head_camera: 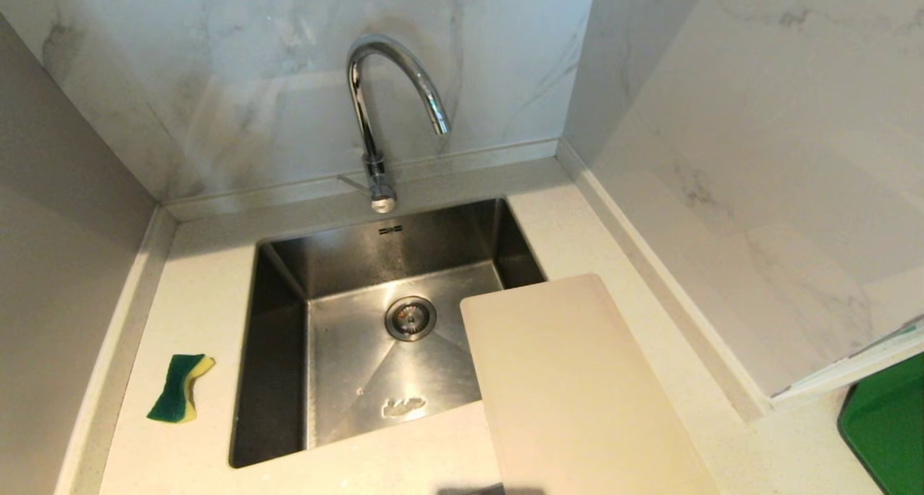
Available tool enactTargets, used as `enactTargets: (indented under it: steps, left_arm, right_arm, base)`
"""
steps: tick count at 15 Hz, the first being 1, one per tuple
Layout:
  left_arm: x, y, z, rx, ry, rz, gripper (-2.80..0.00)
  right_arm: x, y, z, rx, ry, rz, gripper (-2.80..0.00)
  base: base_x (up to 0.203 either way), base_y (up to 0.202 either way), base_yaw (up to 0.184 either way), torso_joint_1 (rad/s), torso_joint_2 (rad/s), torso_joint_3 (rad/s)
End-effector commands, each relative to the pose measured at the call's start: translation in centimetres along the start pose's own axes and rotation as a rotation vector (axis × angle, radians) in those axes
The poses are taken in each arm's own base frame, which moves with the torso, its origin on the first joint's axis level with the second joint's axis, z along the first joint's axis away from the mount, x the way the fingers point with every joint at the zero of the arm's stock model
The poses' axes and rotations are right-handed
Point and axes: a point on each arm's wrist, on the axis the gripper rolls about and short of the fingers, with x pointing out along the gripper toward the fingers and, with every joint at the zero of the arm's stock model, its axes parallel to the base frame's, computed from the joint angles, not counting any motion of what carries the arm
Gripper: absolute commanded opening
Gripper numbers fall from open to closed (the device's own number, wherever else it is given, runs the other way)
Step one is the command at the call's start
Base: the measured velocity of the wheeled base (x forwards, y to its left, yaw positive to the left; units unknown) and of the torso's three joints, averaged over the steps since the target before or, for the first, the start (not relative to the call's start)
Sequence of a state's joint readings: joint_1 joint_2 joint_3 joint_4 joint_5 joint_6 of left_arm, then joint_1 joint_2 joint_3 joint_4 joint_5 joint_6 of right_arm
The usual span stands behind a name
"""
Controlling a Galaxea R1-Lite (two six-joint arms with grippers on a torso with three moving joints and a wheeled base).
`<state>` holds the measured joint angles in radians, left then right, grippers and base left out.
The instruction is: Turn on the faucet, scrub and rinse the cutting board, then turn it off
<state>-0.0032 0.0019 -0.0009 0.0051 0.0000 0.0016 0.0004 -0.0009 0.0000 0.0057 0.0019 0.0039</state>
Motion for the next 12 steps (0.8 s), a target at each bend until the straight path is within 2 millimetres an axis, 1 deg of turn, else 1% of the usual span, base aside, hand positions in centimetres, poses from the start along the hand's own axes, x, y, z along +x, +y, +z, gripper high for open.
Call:
enactTargets:
  steps: [1, 12]
  left_arm:
    - [0.0, 0.0, -0.11, -0.005, 0.0, -0.003, -2.8]
    - [0.0, 0.0, -0.1, -0.003, -0.002, 0.0, -2.8]
  right_arm:
    - [0.02, 0.0, -0.04, 0.002, 0.003, -0.001, -2.8]
    - [0.01, 0.0, 0.01, 0.002, 0.0, -0.001, -2.8]
  base:
    - [0.0, 0.0, 0.0, 0.0, 0.0, 0.0]
    - [0.0, 0.0, 0.0, 0.0, 0.0, 0.0]
